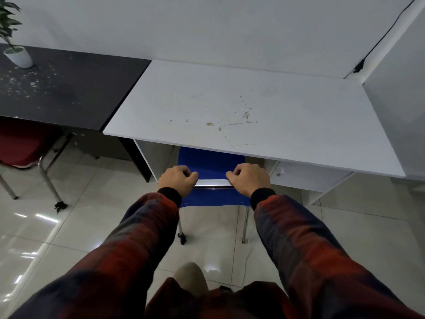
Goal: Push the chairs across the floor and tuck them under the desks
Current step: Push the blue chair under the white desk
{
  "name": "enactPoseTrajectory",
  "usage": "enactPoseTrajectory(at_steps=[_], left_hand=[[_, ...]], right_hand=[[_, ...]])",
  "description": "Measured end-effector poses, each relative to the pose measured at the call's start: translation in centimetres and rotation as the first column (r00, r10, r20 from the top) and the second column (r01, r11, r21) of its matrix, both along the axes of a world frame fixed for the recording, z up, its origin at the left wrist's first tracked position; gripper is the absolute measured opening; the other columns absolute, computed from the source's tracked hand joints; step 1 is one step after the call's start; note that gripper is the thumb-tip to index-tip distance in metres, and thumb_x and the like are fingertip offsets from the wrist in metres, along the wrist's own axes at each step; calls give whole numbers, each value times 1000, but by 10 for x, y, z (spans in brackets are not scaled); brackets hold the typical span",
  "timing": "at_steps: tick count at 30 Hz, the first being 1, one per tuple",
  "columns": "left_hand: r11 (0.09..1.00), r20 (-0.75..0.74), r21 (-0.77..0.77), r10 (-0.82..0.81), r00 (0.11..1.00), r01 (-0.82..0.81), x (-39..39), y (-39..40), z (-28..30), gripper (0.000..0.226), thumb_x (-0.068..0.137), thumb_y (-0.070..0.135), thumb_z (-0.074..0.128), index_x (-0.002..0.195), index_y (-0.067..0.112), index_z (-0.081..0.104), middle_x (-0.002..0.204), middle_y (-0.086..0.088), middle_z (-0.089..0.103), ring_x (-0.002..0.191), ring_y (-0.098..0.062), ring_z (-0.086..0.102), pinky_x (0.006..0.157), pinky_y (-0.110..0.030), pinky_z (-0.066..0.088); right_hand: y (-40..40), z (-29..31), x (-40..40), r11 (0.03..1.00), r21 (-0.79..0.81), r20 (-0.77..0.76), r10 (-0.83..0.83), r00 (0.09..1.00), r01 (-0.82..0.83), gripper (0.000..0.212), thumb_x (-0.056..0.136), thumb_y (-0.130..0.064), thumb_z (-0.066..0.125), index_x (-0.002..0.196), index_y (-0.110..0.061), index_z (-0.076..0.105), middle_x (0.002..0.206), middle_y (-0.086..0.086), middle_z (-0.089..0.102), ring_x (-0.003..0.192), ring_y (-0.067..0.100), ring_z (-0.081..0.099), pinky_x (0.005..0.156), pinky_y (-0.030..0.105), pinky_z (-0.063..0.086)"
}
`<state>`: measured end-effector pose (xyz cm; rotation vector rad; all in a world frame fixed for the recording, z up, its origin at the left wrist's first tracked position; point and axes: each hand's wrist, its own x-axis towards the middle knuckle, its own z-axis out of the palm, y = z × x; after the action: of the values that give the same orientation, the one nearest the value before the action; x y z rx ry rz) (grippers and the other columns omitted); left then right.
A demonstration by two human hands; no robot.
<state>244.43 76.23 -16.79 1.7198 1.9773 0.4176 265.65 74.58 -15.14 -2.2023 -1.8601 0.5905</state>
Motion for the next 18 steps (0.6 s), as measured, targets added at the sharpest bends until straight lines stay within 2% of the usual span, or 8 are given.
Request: enactPoseTrajectory(at_steps=[6, 8, 12, 18], left_hand=[[999, -36, 0, -50, 998, 50, 0, 9, 1, 30, 76, 45, 53, 62, 19, 59, 62, 5, 60, 65, -21, 58, 61, -29, 45], [997, -26, 10, -76, 997, 76, 2, 11, 3, 30, 79, 44, 54, 63, 18, 59, 62, 4, 59, 63, -20, 56, 57, -28, 39], [994, 4, 39, -105, 994, 105, 8, 21, 14, 32, 83, 41, 54, 60, 18, 54, 57, 4, 53, 57, -18, 51, 56, -27, 34], [985, 35, 57, -167, 985, 165, 0, 38, 23, 36, 84, 36, 54, 55, 16, 53, 50, 3, 49, 48, -15, 46, 51, -25, 32]], right_hand=[[9, -5, -1, 999, 13, -1, -39, 999, 39, 35, 87, -55, 56, 71, -25, 64, 66, -10, 62, 65, 12, 60, 65, 29, 52], [14, -4, 3, 998, 9, 3, -67, 998, 67, 35, 87, -55, 57, 70, -25, 64, 65, -11, 62, 65, 12, 59, 65, 29, 52], [27, 10, 8, 995, -13, -19, -99, 995, 99, 30, 88, -48, 59, 75, -23, 70, 69, -9, 65, 64, 10, 57, 57, 26, 40], [39, 19, -3, 987, -37, -23, -158, 987, 157, 27, 89, -40, 58, 79, -20, 74, 77, -3, 71, 69, 14, 59, 57, 25, 41]])
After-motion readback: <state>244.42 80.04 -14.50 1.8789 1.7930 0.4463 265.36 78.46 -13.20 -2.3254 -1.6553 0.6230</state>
